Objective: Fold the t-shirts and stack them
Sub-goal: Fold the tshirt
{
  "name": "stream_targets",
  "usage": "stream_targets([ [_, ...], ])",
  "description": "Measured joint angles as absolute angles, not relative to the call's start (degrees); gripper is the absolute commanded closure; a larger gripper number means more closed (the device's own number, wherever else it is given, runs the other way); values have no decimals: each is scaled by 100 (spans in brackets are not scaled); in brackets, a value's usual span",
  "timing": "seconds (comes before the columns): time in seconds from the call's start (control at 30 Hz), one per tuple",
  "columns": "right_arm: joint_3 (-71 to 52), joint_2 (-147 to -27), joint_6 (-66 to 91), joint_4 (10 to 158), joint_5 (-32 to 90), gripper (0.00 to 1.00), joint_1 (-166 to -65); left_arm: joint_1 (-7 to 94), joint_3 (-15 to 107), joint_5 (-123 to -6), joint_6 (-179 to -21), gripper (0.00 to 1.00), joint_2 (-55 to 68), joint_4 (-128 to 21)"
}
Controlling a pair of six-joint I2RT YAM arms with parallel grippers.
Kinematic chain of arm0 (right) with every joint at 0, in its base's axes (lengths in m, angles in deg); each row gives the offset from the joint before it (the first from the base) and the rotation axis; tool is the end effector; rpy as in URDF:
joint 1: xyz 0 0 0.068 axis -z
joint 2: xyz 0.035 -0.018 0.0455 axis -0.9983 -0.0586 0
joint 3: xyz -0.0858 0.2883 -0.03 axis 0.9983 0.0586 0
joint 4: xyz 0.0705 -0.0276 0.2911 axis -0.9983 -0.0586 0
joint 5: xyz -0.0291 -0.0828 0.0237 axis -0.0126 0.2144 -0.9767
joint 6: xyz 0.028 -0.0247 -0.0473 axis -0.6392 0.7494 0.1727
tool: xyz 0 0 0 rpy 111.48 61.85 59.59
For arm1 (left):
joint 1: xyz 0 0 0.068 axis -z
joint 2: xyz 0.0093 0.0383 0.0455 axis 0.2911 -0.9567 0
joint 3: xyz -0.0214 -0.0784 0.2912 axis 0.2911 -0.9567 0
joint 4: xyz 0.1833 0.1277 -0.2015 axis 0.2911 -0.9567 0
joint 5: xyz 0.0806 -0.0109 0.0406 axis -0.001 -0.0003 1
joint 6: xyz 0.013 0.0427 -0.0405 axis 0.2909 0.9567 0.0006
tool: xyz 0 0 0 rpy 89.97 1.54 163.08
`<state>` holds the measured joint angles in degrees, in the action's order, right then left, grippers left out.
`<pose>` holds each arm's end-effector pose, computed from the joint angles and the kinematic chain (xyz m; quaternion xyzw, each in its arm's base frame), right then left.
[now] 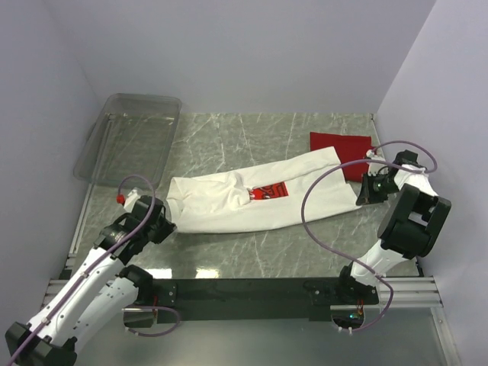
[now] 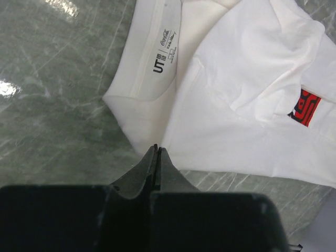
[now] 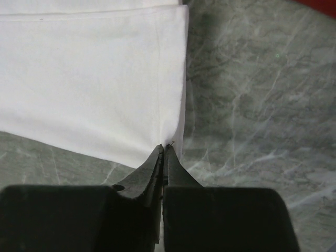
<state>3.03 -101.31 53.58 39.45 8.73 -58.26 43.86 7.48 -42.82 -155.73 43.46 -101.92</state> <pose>0.3153 -0.1468 0.1931 -0.0784 0.9621 0.1469 0.2160 0.1408 -0.0599 0.2420 -0.3588 0.8654 -0.1687 0.3065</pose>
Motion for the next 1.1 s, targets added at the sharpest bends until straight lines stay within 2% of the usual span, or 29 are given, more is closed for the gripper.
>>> stream_targets([
  [0.47,620,-10131,5790,4048,1050,100,-5428,4441,777,-4727,-15769,99,4584,-11049],
  [0.5,638,-10131,5836,4043,1056,98,-5413,4441,772,-4782,-15761,99,4543,-11046],
  [0.57,668,-10131,5950,4039,1087,88,-5389,4441,739,-4968,-15702,96,4418,-10974],
  [0.6,673,-10131,6007,4039,1096,76,-5384,4441,698,-5060,-15671,91,4359,-10926],
  [0.67,703,-10127,6127,4061,1139,64,-5374,4452,626,-5204,-15636,84,4270,-10909],
  [0.7,730,-10118,6195,4076,1155,57,-5360,4459,619,-5230,-15612,74,4263,-10935],
  [0.73,758,-10103,6221,4076,1174,54,-5352,4463,626,-5239,-15557,67,4309,-10974],
  [0.8,775,-10042,6284,4072,1185,51,-5336,4467,737,-5202,-15522,57,4541,-11095],
  [0.93,668,-9889,6300,4063,1159,50,-5336,4467,1312,-4946,-15481,51,4910,-11228],
  [1.07,266,-9865,6304,3995,945,49,-5349,4467,1618,-4714,-15182,25,4954,-10784],
  [1.1,172,-9858,6306,3995,846,49,-5384,4467,1596,-4653,-15035,14,4930,-10607],
])
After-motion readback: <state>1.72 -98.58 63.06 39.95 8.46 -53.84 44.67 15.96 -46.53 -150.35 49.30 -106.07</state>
